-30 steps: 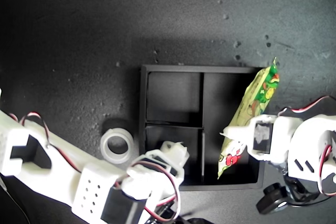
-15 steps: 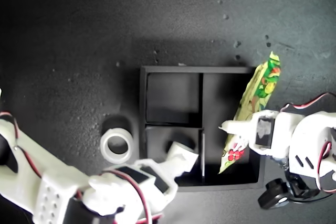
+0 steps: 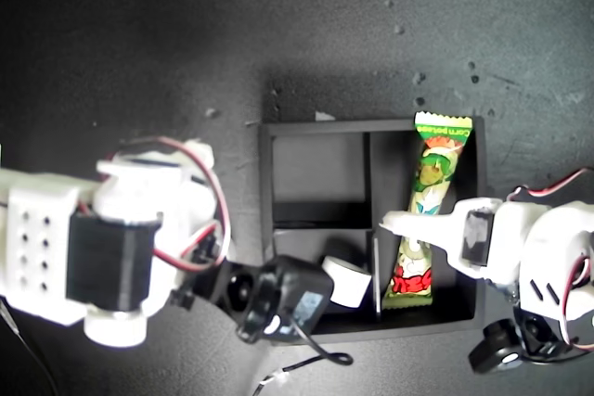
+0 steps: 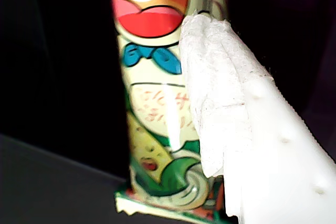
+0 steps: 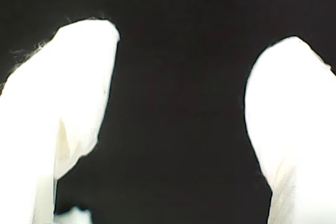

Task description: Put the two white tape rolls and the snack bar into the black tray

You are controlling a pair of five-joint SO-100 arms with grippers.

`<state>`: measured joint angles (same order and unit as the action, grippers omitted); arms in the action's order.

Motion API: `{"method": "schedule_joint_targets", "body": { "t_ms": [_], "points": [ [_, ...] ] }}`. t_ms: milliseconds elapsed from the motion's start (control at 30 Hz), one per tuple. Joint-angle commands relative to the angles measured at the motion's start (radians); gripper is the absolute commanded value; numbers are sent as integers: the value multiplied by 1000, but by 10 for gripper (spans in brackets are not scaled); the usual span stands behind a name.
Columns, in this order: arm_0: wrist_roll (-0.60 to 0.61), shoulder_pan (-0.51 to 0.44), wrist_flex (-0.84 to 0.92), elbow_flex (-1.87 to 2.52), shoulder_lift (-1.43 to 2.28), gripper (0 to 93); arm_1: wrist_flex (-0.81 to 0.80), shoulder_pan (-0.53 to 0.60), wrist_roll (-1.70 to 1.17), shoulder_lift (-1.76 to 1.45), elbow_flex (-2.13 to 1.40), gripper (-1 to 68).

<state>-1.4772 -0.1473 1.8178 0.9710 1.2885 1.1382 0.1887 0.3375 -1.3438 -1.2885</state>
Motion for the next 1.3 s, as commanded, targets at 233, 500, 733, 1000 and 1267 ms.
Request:
{"method": "schedule_joint_targets", "body": {
  "t_ms": [233,500,733,1000,1267],
  "points": [
    [-91,-25,-276,440,295,190,282,61,21,-15,652,170],
    [-160,-259,-618,604,379,174,664,-89,532,-48,914,-1],
    [-215,-328,-620,476,193,177,663,-114,680,-163,657,-2],
    [-250,-333,-716,554,127,187,663,-127,723,-186,678,-2],
    [-276,-296,-758,578,2,165,663,-66,738,-186,781,-2]
  ]
}}
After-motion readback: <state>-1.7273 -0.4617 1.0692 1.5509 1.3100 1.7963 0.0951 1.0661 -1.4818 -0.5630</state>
